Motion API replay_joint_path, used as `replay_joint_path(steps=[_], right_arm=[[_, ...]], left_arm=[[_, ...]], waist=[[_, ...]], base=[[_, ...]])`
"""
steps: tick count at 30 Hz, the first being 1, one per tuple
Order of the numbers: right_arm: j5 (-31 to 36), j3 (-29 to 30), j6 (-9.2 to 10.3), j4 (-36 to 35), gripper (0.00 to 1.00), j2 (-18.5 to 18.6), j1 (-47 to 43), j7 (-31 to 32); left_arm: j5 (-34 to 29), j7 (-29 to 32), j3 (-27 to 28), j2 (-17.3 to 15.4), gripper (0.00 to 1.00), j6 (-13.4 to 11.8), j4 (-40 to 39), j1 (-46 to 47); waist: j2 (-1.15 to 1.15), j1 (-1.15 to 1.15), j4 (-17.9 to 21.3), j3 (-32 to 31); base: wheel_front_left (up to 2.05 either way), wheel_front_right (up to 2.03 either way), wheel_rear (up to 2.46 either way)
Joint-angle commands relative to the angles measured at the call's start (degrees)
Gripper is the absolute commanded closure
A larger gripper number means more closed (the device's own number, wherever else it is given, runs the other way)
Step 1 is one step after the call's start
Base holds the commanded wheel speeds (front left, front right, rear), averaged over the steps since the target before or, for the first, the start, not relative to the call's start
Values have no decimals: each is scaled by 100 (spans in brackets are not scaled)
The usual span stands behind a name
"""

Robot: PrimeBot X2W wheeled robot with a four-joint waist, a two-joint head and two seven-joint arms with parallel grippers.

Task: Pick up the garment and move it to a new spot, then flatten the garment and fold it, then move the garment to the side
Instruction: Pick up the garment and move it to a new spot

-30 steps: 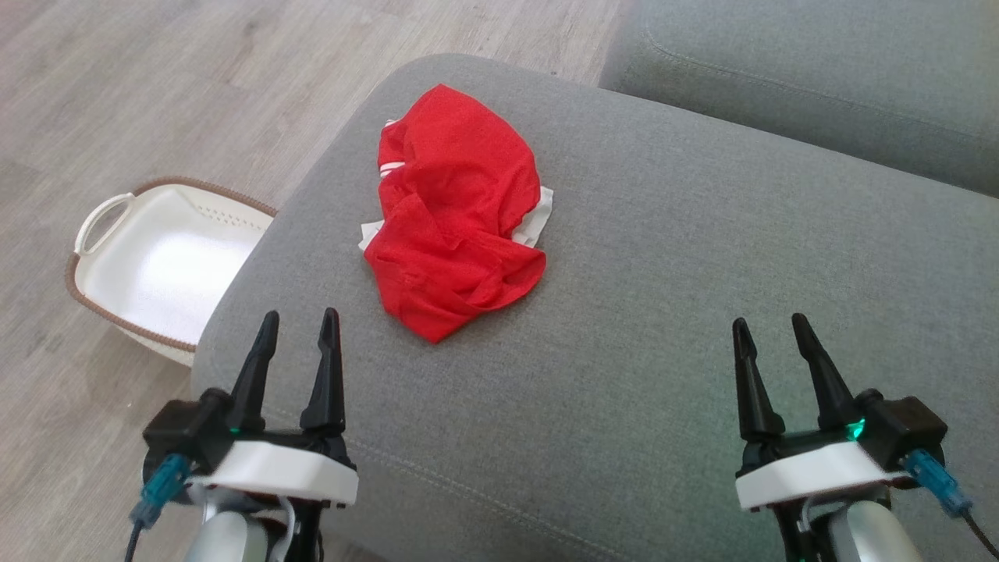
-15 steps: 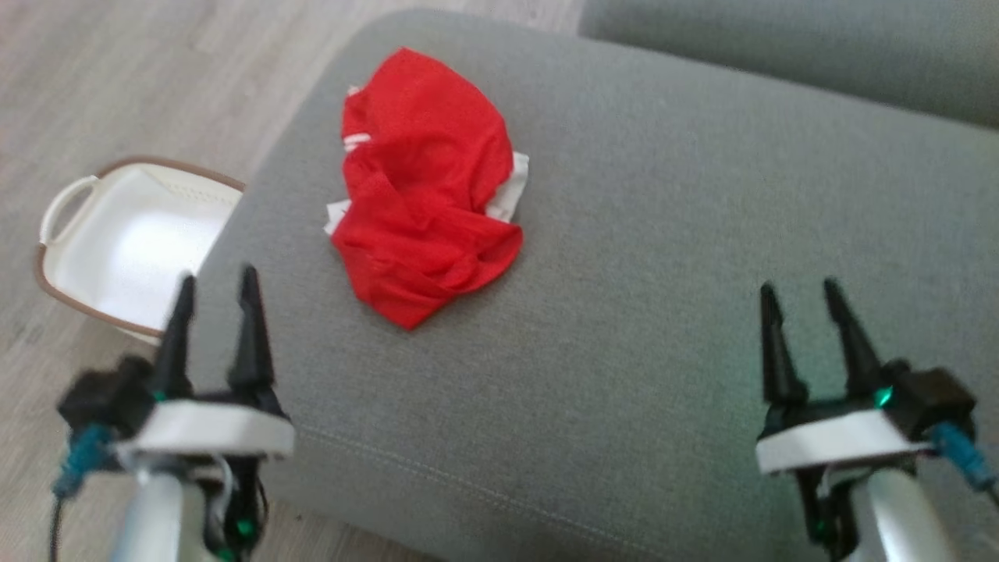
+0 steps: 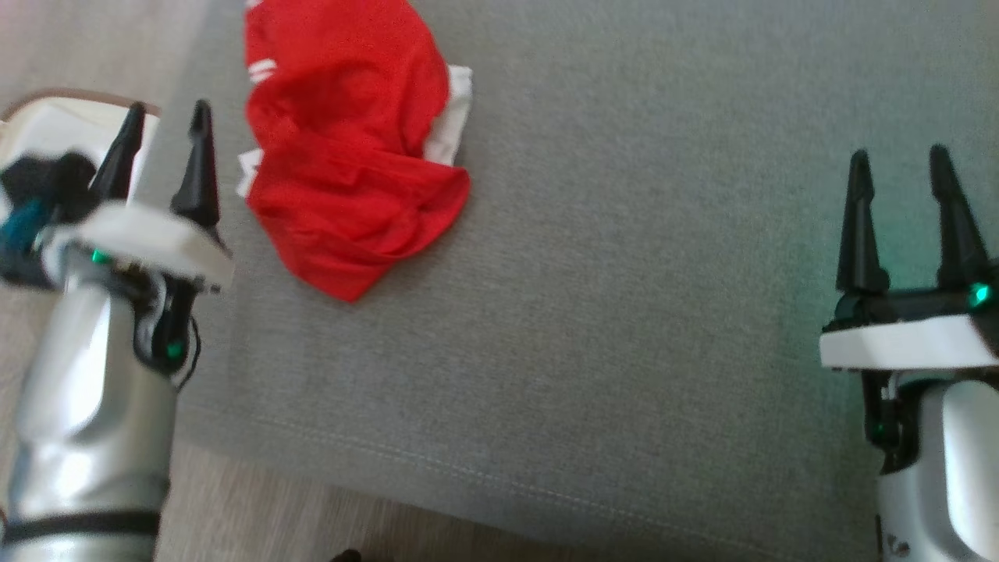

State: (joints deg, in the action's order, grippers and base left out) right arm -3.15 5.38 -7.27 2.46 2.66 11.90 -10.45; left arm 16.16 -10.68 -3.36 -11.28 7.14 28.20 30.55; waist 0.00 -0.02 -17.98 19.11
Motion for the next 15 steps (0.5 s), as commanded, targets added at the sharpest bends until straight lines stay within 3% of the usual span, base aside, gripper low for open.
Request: replay_joint_path(steps=[1,10,15], right_arm=[[65,-122,-22,-268,0,21,165,63],[195,-141,-22,-582,0,21,295,211],[194,-135,-22,-647,0,21,300,205]], left_arm=[[134,171,-6,-355,0,28,52,372],[1660,1478,-1518,-1147,0,34,1222,1517],[2131,1728,-2066,-1442,0,34,1597,1821]], waist=[[0,2,181,296],[0,2,452,787],[0,2,583,926]], base=[[0,0,0],[0,0,0],[0,0,0]])
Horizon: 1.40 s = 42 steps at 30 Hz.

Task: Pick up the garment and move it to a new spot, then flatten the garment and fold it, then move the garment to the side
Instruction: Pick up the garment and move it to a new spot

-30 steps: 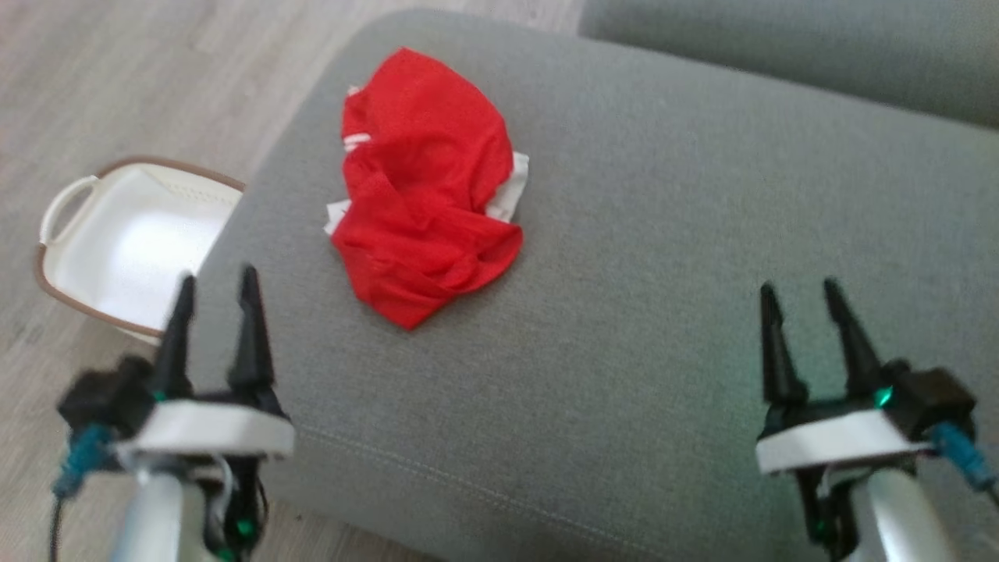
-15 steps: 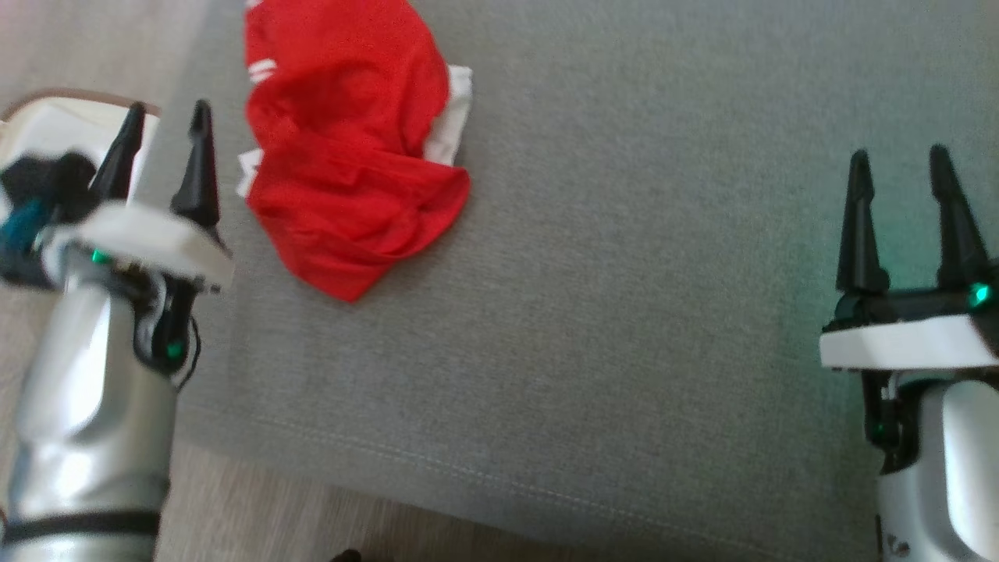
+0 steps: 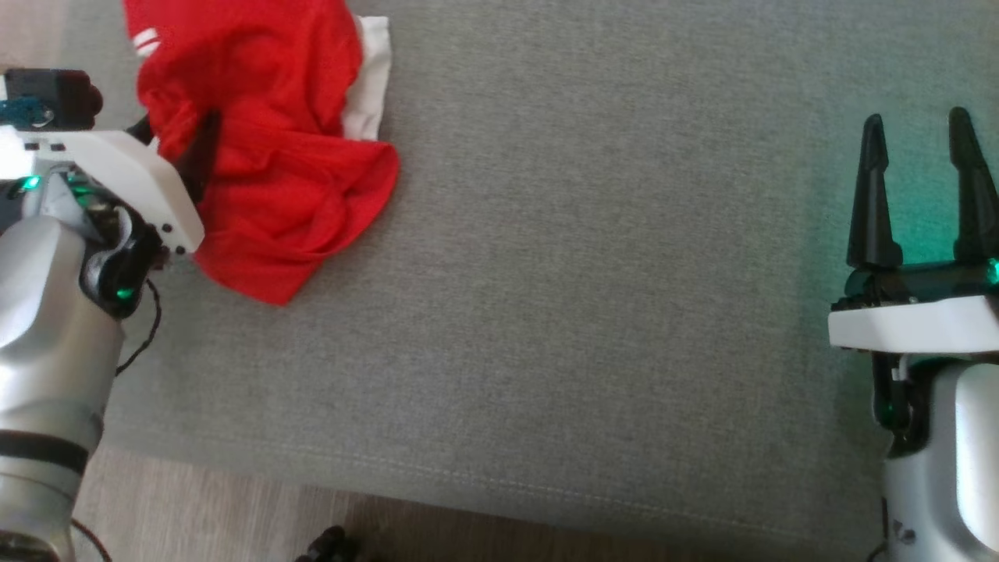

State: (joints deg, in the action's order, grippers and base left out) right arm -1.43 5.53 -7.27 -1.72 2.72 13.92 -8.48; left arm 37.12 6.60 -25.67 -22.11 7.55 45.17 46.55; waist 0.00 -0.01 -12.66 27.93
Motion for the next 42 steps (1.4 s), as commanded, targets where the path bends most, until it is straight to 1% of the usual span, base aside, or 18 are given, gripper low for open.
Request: replay_joint_path(steps=[1,2,3,5,6,8,9,10,17,18,22,26,29,33,37,42], right_arm=[[18,-147,-22,-236,0,16,99,2],[13,-142,-22,-241,0,16,99,-5],[9,-142,-22,-242,0,16,98,-11],[-2,-164,-22,-221,0,16,97,-23],[-12,-181,-22,-207,0,16,102,-31],[-42,-203,-22,-182,0,16,113,-61],[-74,-209,-22,-141,0,16,104,-96],[-92,-212,-22,-113,0,16,94,-114],[-272,-208,-22,110,0,16,50,-281],[-272,-208,-22,110,0,16,50,-281],[-430,-229,-22,266,0,16,-3,-410],[-543,-276,-22,450,0,16,-83,-486],[-616,-309,-22,534,0,16,-123,-533],[-682,-304,-22,596,0,16,-169,-580],[-737,-305,-22,626,0,16,-178,-608],[-792,-315,-22,639,0,16,-189,-630]], left_arm=[[140,42,59,-380,0,-7,-51,252],[259,128,-69,-388,24,-7,-6,270],[373,233,-210,-401,100,-7,30,274],[571,337,-483,-465,100,-7,48,267],[623,243,-537,-525,100,-7,84,290],[695,-79,-563,-581,100,-7,179,368],[799,-388,-562,-550,100,-7,258,434],[830,-536,-571,-548,100,-7,286,468],[819,-1622,-557,-595,100,-7,348,816],[819,-1622,-557,-595,100,-7,348,816],[906,-1900,-519,-493,100,-7,139,868],[889,-2032,-502,-378,100,-37,-331,804],[906,-2085,-436,-264,100,-162,-841,678],[911,-2064,-494,-87,100,-358,-1607,416],[916,-1960,-616,116,100,-633,-2413,167],[868,-1832,-881,492,100,-971,-3235,-85]], waist=[[0,1,70,57],[0,1,84,65],[0,1,98,68],[0,1,141,49],[0,1,169,37],[0,1,212,-10],[0,1,239,-89],[0,1,252,-138],[0,1,324,-565],[0,1,324,-565],[0,1,381,-885],[0,1,473,-1172],[0,1,576,-1329],[0,1,716,-1474],[0,1,862,-1543],[0,1,1033,-1564]], base=[[0,0,0],[0,0,0],[0,0,0],[0,0,0],[0,0,0],[0,0,0],[0,0,0],[0,0,0],[0,0,0],[0,0,0],[0,0,0],[0,0,0],[0,0,0],[0,0,0],[0,0,0],[0,0,0]])
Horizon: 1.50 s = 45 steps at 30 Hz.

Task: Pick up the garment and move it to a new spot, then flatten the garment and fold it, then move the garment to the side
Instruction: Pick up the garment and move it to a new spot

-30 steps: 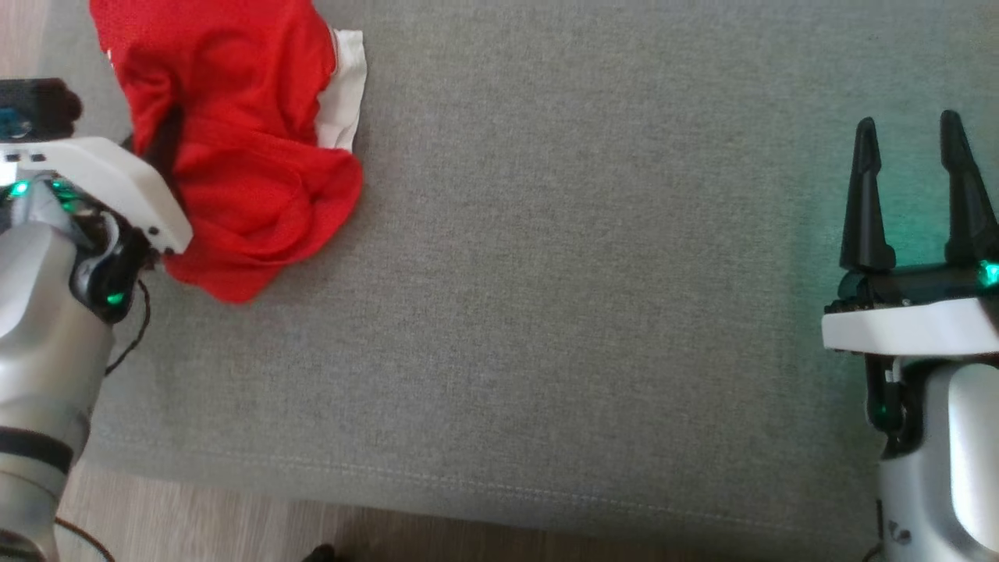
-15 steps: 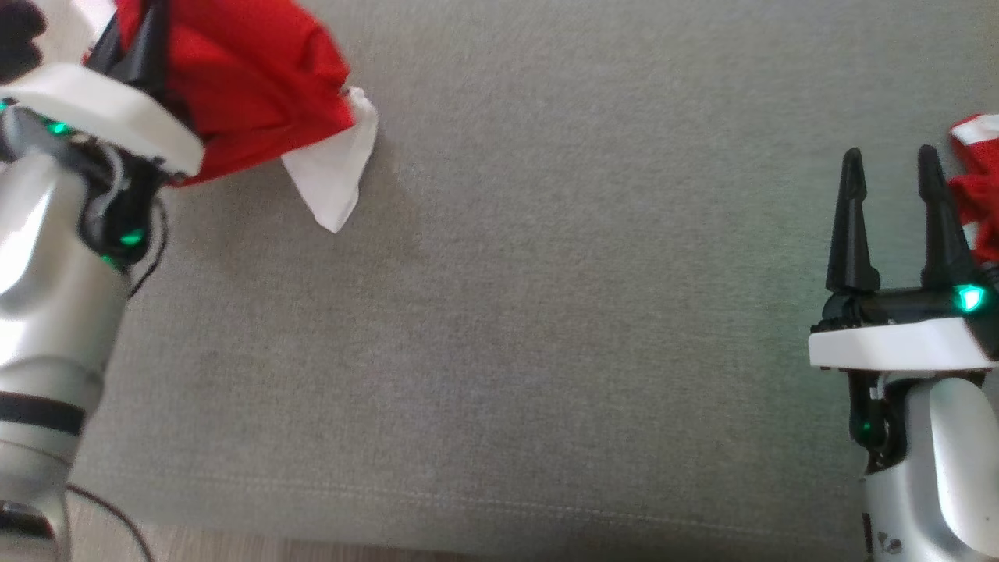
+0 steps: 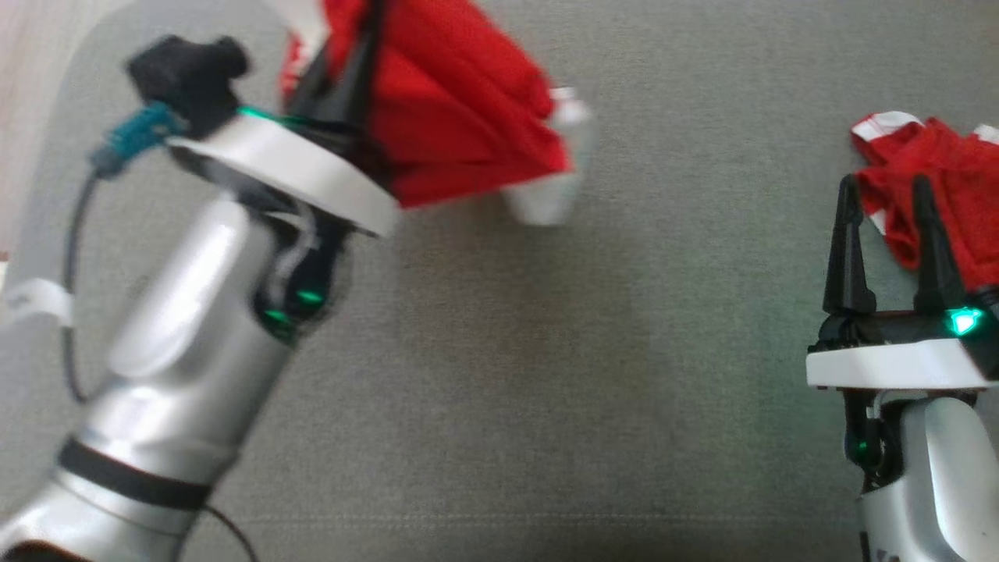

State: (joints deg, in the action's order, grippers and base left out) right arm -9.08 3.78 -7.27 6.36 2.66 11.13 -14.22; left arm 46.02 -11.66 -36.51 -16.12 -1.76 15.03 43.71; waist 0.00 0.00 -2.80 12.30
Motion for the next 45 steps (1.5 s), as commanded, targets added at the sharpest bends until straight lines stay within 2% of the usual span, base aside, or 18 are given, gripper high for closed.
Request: replay_joint_path(steps=[1,7,13,14,15,21,28,34,40,45], right_arm=[[-43,-137,-22,-166,0,21,91,-59],[-137,-195,-22,-191,0,21,156,-72],[-240,-213,-22,-265,0,21,222,-76],[-260,-219,-22,-278,0,21,229,-76],[-282,-226,-22,-291,0,21,234,-76],[-344,-194,-22,-330,0,21,224,-77],[-286,-109,-22,-274,0,21,154,-77],[-163,-78,-22,-184,0,21,120,-77],[-139,-75,-22,-97,0,21,65,-77],[-180,-81,-22,-89,0,21,0,-77]], left_arm=[[-13,21,158,-14,100,-108,-333,159],[-356,97,-333,409,100,-475,-519,41],[-680,53,-779,793,100,-669,83,-13],[-748,46,-869,826,46,-660,223,-7],[-790,41,-939,856,0,-647,363,-5],[-863,-101,-1039,928,0,-502,787,33],[-823,-281,-687,813,0,-449,783,34],[-870,-320,-459,592,0,-388,468,-119],[-918,-277,-618,369,0,-292,141,-451],[-922,-283,-499,48,0,-499,-170,-844]], waist=[[0,0,86,6],[0,0,398,161],[0,0,719,366],[0,0,763,395],[0,0,805,423],[0,0,872,476],[0,0,614,310],[0,0,256,113],[0,0,-44,-109],[0,0,-261,-281]], base=[[0,0,0],[0,0,0],[0,0,0],[0,0,0],[0,0,0],[0,0,0],[0,0,0],[0,0,0],[0,0,0],[0,0,0]])
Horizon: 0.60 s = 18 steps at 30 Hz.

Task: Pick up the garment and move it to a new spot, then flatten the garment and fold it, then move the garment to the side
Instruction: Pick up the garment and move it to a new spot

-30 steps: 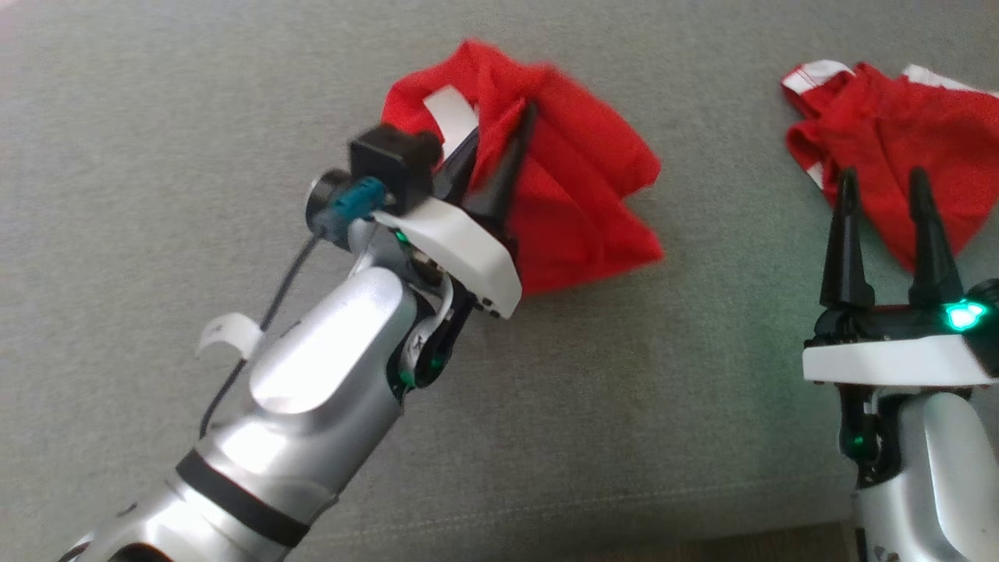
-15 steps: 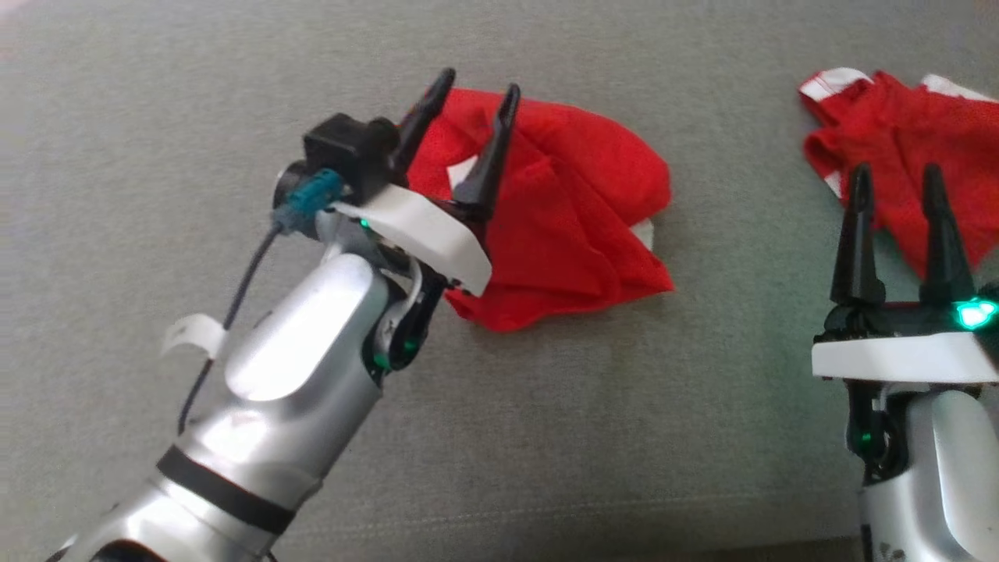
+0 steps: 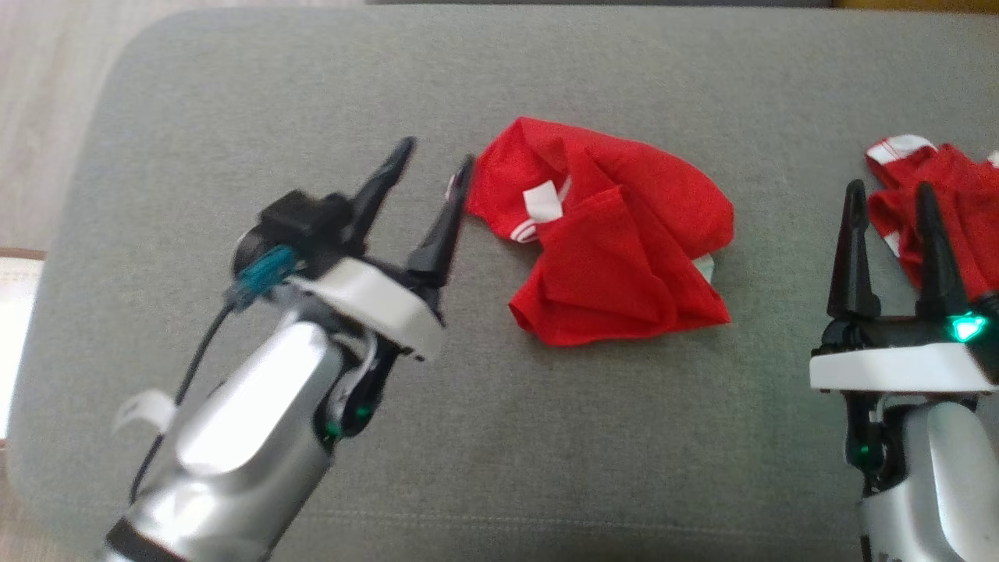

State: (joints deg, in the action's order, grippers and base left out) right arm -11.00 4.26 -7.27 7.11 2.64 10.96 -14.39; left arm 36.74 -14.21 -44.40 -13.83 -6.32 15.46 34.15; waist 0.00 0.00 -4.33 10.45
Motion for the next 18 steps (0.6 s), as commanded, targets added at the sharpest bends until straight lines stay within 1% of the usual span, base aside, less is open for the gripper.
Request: replay_joint_path(steps=[1,5,9,13,14,18], right_arm=[[6,-136,-22,-157,0,23,-10,-61],[3,-180,-22,-117,0,23,-142,-61],[-4,-237,-22,-76,0,23,-299,-61],[-31,-291,-22,-36,0,23,-475,-61],[-48,-322,-22,-18,0,23,-554,-61],[-66,-362,-22,-5,0,23,-657,-61]], left_arm=[[40,-36,366,-239,0,-87,-278,10],[44,-67,726,-472,0,-314,-471,-478],[-221,-76,1266,-536,0,-541,-802,-1105],[-619,-77,1764,-393,0,-577,-1142,-1804],[-795,-77,2013,-246,0,-561,-1277,-2112],[-1108,-78,2401,63,0,-415,-1415,-2552]], waist=[[0,0,-156,-132],[0,0,-345,-317],[0,0,-499,-509],[0,0,-608,-671],[0,0,-640,-732],[0,0,-668,-789]], base=[[0,0,0],[0,0,0],[0,0,0],[0,0,0],[0,0,0],[0,0,0]])
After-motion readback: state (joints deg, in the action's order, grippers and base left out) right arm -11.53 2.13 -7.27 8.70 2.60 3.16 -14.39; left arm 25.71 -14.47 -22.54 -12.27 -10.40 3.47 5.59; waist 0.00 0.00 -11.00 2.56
